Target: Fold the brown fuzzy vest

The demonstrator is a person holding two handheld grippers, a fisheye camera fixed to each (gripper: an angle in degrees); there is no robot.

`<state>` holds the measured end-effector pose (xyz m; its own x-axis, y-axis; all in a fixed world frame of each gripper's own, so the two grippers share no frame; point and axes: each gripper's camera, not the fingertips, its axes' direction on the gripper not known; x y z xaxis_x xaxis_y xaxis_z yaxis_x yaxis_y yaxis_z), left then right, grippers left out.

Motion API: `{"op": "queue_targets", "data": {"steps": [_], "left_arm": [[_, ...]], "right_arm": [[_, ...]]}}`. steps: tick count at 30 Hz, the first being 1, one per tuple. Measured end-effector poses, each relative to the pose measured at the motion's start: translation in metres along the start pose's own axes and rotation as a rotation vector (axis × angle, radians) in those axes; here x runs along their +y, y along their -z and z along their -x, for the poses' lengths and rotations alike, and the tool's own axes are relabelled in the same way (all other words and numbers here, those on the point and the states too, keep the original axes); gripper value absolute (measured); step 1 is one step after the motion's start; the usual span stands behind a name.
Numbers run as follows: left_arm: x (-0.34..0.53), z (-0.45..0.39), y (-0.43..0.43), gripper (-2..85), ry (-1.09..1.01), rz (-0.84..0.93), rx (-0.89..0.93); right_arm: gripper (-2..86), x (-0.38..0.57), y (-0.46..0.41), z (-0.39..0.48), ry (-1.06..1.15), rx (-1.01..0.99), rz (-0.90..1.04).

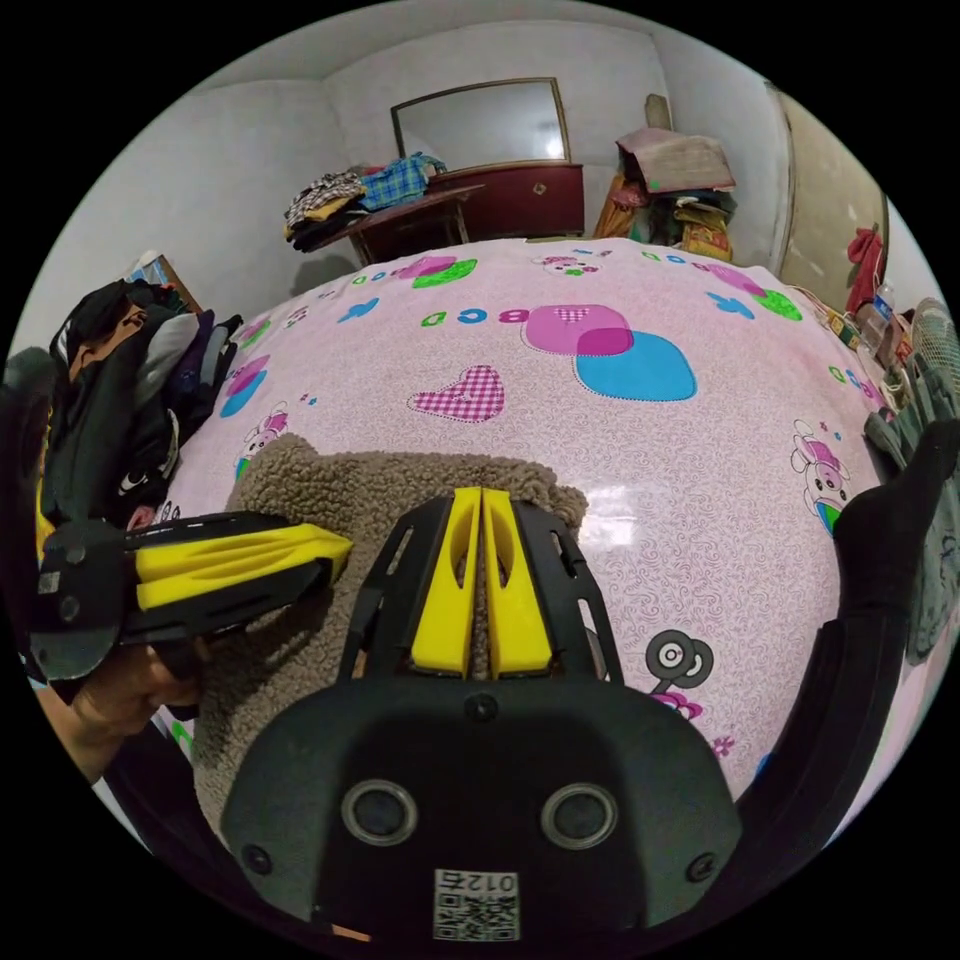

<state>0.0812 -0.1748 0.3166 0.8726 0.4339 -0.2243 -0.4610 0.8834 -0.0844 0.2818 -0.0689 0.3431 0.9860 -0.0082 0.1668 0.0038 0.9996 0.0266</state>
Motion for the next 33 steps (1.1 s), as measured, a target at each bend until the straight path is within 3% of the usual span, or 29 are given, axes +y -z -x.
{"op": "queue_targets", "data": {"steps": [5,10,14,17,20,26,30,33], "left_arm": [[0.014,0.025,0.044,0.7,0.002,-0.108,-0.012],[0.024,0.055,0.048,0.8,0.047,-0.108,-0.026],[0.020,0.063,0.026,0.8,0.051,-0.070,-0.036],[0.023,0.058,0.010,0.9,0.008,-0.058,-0.063],[0.030,0.062,0.005,1.2,0.008,-0.073,-0.074],[0.031,0.106,0.035,4.8,-0.176,-0.160,0.032],[0.022,0.145,0.027,8.1,-0.329,-0.113,0.068],[0.014,0.167,0.018,9.1,-0.421,-0.098,0.228]], "right_arm": [[-0.9,-0.014,0.014,-0.003,-0.031,-0.066,0.003],[-0.8,-0.037,0.045,0.034,0.063,-0.096,-0.105],[-0.8,-0.052,0.015,0.056,0.098,-0.136,-0.020],[-0.9,-0.047,-0.028,0.057,0.135,-0.003,0.111],[-0.9,-0.047,-0.034,0.048,0.129,-0.046,0.081],[-1.0,-0.057,-0.042,0.036,0.083,-0.122,0.091],[-1.0,-0.062,-0.045,0.036,0.096,-0.122,0.091],[-1.0,-0.066,-0.047,0.039,0.130,-0.109,0.087]]}}
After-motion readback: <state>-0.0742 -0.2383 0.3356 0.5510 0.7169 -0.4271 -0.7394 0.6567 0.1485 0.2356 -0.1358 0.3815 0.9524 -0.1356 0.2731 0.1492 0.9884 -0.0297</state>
